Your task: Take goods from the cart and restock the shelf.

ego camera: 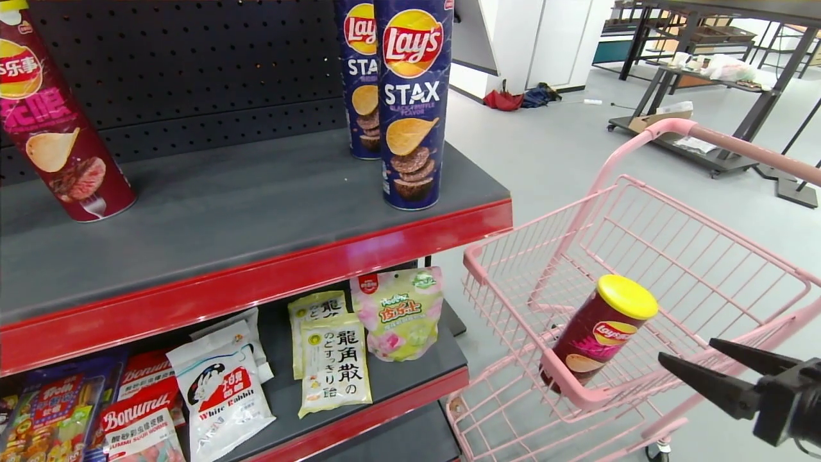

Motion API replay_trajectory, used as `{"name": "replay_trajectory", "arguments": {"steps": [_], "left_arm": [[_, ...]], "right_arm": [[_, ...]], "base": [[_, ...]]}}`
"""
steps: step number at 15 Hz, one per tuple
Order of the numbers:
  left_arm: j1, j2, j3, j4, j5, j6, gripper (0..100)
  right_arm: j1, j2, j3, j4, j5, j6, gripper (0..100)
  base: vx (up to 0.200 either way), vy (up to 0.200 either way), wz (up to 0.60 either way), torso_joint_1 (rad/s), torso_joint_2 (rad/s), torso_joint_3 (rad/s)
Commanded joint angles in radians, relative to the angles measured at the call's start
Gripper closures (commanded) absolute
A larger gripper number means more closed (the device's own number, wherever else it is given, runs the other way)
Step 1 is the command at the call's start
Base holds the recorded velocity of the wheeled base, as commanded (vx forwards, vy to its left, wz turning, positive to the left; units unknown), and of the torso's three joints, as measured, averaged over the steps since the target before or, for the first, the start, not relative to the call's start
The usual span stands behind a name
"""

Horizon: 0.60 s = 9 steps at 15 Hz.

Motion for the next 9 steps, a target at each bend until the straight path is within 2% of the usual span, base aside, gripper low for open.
{"name": "replay_trajectory", "arguments": {"steps": [1,9], "left_arm": [[0.001,0.0,0.0,0.0,0.0,0.0,0],[0.001,0.0,0.0,0.0,0.0,0.0,0]], "right_arm": [[-0.004,0.206,0.022,-0.076,0.01,0.0,0],[-0.008,0.51,0.014,-0.36,0.007,-0.003,0]], "base": [[0.0,0.0,0.0,0.0,0.0,0.0],[0.0,0.0,0.0,0.0,0.0,0.0]]}}
